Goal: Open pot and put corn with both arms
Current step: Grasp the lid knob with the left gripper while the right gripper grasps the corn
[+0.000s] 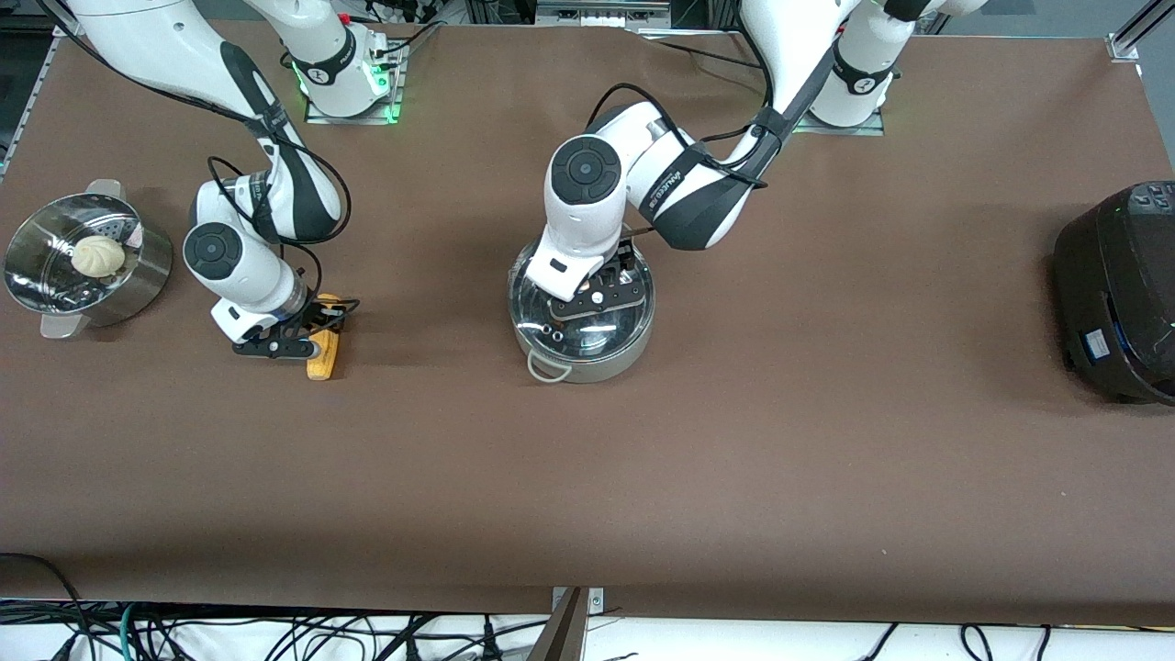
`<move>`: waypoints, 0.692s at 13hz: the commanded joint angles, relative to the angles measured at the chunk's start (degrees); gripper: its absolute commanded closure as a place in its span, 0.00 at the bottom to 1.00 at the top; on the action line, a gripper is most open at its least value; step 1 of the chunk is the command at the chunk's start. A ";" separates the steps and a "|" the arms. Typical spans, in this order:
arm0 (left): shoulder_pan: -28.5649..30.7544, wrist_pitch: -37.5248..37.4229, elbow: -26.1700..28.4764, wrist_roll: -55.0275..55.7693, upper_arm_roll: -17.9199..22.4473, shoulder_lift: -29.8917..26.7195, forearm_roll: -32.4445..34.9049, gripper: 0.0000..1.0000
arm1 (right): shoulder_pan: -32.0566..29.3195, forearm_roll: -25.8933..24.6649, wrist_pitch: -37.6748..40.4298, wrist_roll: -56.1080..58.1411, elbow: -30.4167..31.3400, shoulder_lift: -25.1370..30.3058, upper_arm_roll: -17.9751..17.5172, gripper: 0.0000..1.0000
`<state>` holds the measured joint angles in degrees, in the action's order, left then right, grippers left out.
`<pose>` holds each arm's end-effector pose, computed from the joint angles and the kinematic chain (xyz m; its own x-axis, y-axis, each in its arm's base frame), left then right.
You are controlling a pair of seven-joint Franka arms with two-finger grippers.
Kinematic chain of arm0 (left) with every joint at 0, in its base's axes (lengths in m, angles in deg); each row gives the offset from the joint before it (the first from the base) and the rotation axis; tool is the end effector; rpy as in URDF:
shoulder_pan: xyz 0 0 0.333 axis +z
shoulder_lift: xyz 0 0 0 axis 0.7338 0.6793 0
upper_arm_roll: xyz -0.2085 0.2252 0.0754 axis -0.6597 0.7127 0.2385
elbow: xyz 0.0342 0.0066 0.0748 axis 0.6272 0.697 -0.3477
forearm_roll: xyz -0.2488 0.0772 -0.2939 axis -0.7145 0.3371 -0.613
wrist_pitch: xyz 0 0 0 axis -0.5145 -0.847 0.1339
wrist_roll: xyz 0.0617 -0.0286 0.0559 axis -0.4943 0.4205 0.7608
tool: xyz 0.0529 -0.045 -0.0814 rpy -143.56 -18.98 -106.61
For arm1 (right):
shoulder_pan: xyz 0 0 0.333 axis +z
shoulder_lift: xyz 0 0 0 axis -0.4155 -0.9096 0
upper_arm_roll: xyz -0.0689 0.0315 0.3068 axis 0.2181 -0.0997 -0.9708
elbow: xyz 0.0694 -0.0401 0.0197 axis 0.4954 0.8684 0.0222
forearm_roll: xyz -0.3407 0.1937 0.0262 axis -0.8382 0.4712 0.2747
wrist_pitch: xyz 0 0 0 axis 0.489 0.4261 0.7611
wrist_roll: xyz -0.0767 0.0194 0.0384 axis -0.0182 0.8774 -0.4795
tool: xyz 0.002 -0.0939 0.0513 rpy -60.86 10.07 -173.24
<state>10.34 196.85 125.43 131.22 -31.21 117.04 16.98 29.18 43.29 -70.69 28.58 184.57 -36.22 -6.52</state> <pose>0.5297 -0.5184 0.3549 0.9633 0.2464 -0.1065 0.2506 -0.9677 0.0279 0.5550 0.0578 0.2065 0.9989 -0.0133 -0.0440 -0.0099 -0.9969 0.0775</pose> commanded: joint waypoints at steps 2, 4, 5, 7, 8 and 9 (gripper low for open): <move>-1.01 0.50 -1.93 0.21 0.74 1.43 2.01 0.41 | 0.21 -0.98 16.89 -0.07 -9.95 2.74 -2.12 1.00; -1.01 0.50 -1.92 0.12 0.65 1.43 2.79 0.57 | 0.21 -0.89 24.21 0.37 -16.02 2.30 -2.65 1.00; -1.01 0.50 -1.93 0.21 0.56 1.35 2.71 0.76 | 0.29 -0.72 26.76 0.37 -18.31 2.30 -2.74 1.00; -0.84 0.32 -1.93 0.03 0.65 0.82 2.98 1.00 | 0.47 -0.11 33.17 0.37 -23.84 2.21 -3.97 1.00; -0.49 -0.20 -2.01 0.03 0.65 -0.49 2.89 1.00 | 0.73 0.51 36.95 0.20 -27.01 2.04 -4.67 1.00; 0.65 -0.64 -1.75 -0.06 0.74 -2.85 2.28 1.00 | 1.08 2.51 40.03 0.02 -29.65 2.04 -5.46 1.00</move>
<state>10.23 197.64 124.89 131.16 -31.05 117.48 18.04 29.61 43.73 -36.91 28.62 160.77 -33.50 -10.69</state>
